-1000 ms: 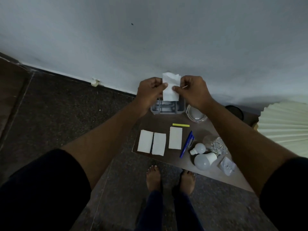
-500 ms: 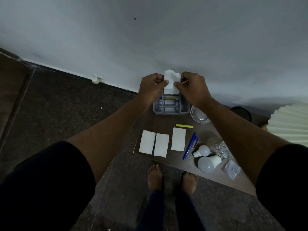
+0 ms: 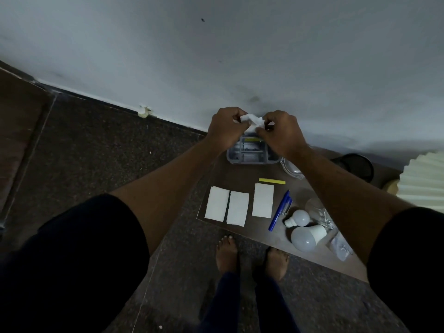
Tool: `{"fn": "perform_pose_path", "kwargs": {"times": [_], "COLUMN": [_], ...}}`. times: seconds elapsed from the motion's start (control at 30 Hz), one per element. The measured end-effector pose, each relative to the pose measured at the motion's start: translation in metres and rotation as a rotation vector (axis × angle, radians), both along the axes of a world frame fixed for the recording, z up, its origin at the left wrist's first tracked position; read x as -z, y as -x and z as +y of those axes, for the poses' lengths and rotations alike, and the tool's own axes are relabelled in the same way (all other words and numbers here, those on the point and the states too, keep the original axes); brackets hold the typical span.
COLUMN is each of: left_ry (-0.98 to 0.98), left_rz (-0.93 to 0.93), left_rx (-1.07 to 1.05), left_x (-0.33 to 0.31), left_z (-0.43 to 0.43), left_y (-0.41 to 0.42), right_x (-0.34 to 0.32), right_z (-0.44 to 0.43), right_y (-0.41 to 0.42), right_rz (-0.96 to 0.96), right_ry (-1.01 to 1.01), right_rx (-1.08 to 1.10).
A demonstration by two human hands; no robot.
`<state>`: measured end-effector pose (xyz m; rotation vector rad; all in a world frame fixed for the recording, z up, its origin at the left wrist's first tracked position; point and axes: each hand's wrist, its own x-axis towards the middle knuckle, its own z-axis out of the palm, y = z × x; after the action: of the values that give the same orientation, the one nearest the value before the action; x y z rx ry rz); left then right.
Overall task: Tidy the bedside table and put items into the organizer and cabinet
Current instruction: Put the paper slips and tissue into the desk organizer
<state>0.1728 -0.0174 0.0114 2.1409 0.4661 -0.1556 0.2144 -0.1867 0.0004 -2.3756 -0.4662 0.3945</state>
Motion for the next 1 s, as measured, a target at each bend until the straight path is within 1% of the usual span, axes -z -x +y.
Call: {"fn": "perform_pose_path", "kwargs": {"times": [0.17, 0.37, 0.5, 0.57, 0.73, 1.0], "left_ry": [-0.084, -0.138, -0.133, -0.133, -0.127, -0.088], "left_rz": [0.024, -0.010, -0.015, -0.005, -0.006, 0.006], "left_rx": [0.047, 0.068, 0.018, 0.026, 0.038, -0.016], "left_x": [0.007, 0.013, 0.015, 0.016, 0.012, 0.010], "left_z": [-0.002, -0.001, 0.000, 0.000, -0.003, -0.004], "left_y": [0.001, 0.005, 0.005, 0.004, 0.003, 0.003], "right_x": [0.000, 0.003, 0.002, 0.003, -0.001, -0.003], "right_z": [-0.002, -0.002, -0.001, -0.001, -0.002, -0.004], "right_y": [0.003, 0.002, 0.002, 0.002, 0.005, 0.008], "right_rz": [0.027, -0.021, -0.038, -0.042, 0.013, 0.009], "right_ry": [-0.051, 0.027, 0.040, 0.047, 0.016, -0.002], "right_rx": [0.026, 0.013, 0.012, 0.019, 0.058, 0.064]}}
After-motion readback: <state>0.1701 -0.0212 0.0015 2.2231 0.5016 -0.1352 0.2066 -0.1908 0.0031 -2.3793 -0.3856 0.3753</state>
